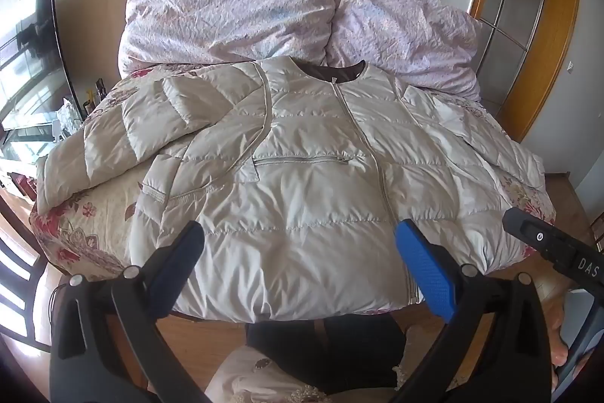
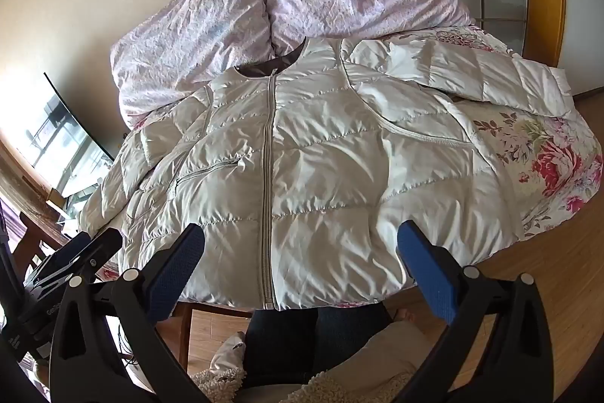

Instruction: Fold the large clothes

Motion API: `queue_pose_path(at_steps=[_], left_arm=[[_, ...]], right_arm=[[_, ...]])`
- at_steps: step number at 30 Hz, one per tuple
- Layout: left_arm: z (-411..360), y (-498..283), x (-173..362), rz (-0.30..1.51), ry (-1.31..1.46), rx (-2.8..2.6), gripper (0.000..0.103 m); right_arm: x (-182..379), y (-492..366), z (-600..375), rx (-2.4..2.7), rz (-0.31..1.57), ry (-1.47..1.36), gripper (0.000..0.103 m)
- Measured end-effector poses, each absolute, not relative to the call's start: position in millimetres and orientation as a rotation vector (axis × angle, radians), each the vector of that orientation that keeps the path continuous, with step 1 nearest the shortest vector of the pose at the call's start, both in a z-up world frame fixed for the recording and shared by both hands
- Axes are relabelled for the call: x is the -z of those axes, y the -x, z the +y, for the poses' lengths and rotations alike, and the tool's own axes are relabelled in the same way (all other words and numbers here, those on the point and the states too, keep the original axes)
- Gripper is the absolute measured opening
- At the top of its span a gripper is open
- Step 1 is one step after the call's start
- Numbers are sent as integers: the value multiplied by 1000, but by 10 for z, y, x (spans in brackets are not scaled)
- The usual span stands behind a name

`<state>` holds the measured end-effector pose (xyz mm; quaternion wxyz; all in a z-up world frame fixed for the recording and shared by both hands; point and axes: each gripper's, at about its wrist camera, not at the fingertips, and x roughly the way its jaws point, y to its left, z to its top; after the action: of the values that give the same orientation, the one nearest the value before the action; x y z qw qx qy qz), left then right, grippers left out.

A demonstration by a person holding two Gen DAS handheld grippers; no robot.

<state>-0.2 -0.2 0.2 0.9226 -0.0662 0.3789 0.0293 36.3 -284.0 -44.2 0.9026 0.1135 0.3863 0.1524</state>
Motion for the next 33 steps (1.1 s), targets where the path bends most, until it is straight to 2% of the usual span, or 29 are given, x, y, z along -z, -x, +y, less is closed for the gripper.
queue_pose_path(at_steps=[33], left_arm=[[-2,3,-2,786,137,-62,101]], right_arm=[[462,-389,-2867,-311,802,-234,102]])
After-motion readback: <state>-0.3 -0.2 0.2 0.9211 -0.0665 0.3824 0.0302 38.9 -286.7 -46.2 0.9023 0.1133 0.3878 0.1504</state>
